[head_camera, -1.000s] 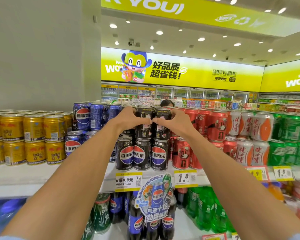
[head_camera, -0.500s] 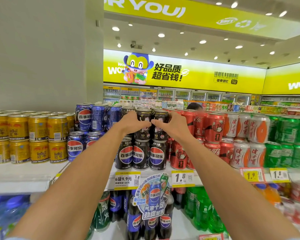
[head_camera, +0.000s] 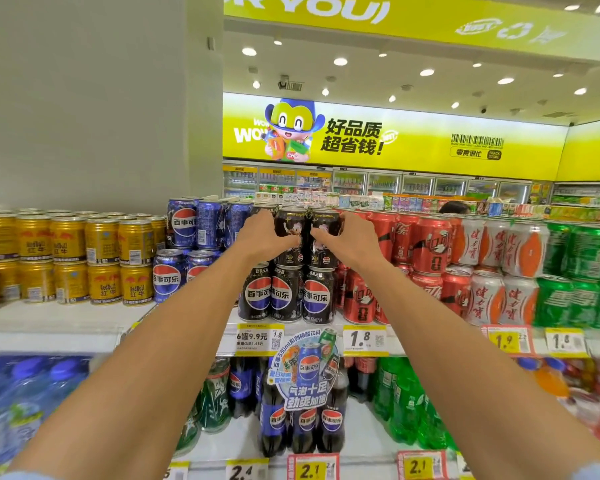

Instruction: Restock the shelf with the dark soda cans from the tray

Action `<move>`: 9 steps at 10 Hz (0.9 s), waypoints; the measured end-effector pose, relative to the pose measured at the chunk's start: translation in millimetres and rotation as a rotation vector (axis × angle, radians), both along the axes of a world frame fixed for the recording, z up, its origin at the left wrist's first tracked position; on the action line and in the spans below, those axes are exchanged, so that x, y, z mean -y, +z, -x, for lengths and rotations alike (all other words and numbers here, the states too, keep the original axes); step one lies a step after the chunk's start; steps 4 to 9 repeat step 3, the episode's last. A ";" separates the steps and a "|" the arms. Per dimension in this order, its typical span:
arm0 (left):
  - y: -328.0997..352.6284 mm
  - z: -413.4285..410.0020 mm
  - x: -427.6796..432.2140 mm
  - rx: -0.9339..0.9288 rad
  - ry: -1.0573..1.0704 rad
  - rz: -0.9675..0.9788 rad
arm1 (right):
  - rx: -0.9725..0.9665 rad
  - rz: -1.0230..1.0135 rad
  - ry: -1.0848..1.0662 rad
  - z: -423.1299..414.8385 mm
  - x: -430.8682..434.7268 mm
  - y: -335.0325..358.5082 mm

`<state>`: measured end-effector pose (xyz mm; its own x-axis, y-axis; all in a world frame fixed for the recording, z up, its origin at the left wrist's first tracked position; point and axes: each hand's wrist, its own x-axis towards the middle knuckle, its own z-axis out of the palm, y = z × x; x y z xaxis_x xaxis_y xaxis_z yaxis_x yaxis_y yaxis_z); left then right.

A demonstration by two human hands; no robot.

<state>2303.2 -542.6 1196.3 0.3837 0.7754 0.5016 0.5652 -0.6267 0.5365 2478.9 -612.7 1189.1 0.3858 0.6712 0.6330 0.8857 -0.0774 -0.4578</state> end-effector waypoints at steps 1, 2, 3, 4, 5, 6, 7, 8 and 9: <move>-4.2 10.5 11.4 -0.090 -0.026 -0.040 | 0.035 0.003 -0.027 5.9 19.8 -1.1; -7.7 21.6 23.8 -0.236 -0.013 -0.074 | 0.100 0.047 -0.048 10.7 37.2 -4.3; -13.5 38.5 41.7 -0.420 0.014 -0.084 | 0.140 0.119 -0.058 20.8 59.5 -8.5; -13.5 38.5 41.7 -0.420 0.014 -0.084 | 0.140 0.119 -0.058 20.8 59.5 -8.5; -13.5 38.5 41.7 -0.420 0.014 -0.084 | 0.140 0.119 -0.058 20.8 59.5 -8.5; -13.5 38.5 41.7 -0.420 0.014 -0.084 | 0.140 0.119 -0.058 20.8 59.5 -8.5; -13.5 38.5 41.7 -0.420 0.014 -0.084 | 0.140 0.119 -0.058 20.8 59.5 -8.5; -13.5 38.5 41.7 -0.420 0.014 -0.084 | 0.140 0.119 -0.058 20.8 59.5 -8.5; -13.5 38.5 41.7 -0.420 0.014 -0.084 | 0.140 0.119 -0.058 20.8 59.5 -8.5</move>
